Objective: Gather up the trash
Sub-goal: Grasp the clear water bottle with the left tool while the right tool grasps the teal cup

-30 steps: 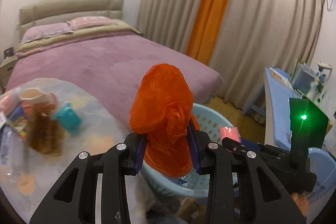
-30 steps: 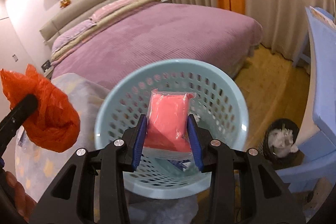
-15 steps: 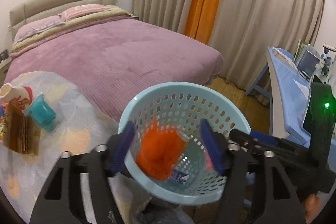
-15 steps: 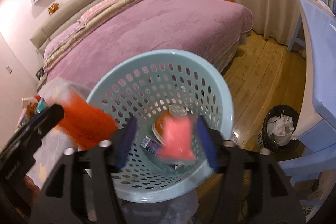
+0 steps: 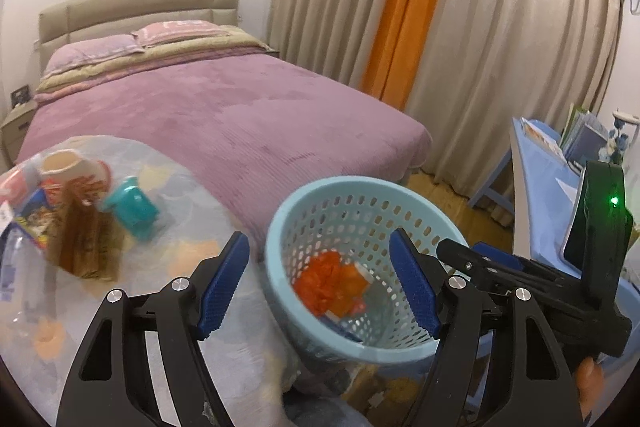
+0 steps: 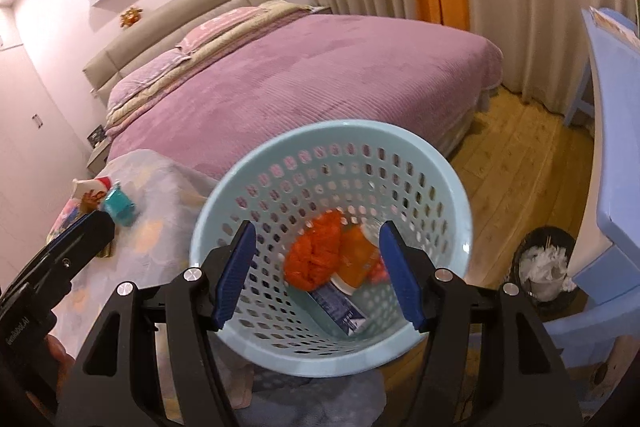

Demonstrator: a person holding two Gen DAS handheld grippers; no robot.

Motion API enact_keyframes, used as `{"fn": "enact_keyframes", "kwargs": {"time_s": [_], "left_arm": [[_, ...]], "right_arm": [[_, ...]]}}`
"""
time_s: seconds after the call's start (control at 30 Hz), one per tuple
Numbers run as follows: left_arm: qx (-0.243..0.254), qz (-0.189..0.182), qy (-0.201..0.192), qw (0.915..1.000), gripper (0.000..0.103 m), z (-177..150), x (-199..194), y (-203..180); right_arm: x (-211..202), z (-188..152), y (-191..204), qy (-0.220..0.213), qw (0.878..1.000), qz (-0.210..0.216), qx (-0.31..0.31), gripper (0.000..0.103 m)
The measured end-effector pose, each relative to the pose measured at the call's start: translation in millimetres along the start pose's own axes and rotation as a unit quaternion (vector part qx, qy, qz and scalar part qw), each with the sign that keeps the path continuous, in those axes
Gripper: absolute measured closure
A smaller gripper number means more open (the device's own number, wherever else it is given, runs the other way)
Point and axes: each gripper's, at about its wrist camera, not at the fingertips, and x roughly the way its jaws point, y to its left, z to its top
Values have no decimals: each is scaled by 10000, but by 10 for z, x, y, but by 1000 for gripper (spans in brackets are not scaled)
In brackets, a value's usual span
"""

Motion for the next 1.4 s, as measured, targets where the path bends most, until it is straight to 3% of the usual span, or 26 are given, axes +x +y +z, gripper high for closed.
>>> {"fn": "enact_keyframes", "kwargs": {"time_s": [0.3, 0.57, 0.73, 0.9, 1.13, 1.4], "left_arm": [[-582, 628, -377, 9956, 32, -78, -523, 614], [-1176, 1566, -633, 9786, 30, -175, -1014, 1416], [-1443, 1893, -436, 9703, 29, -273, -1077, 1900], [-1467, 1990, 136, 9689, 28, -385, -884, 2240], [-1479, 1975, 451, 9680, 27, -419, -626, 2418], [-1497, 1724, 649, 9714, 29, -458, -475, 2493]], "right_arm": [[-76, -27, 552, -131, 9974, 320, -635, 42], [20, -126, 1124, -56, 9913, 554, -1196, 42], [120, -197, 1493, 5, 9861, 694, -1509, 42], [245, -224, 1824, 82, 9815, 845, -1716, 42], [456, -184, 2243, 192, 9758, 1119, -1869, 42], [794, -63, 2405, 176, 9757, 920, -1982, 42]]}}
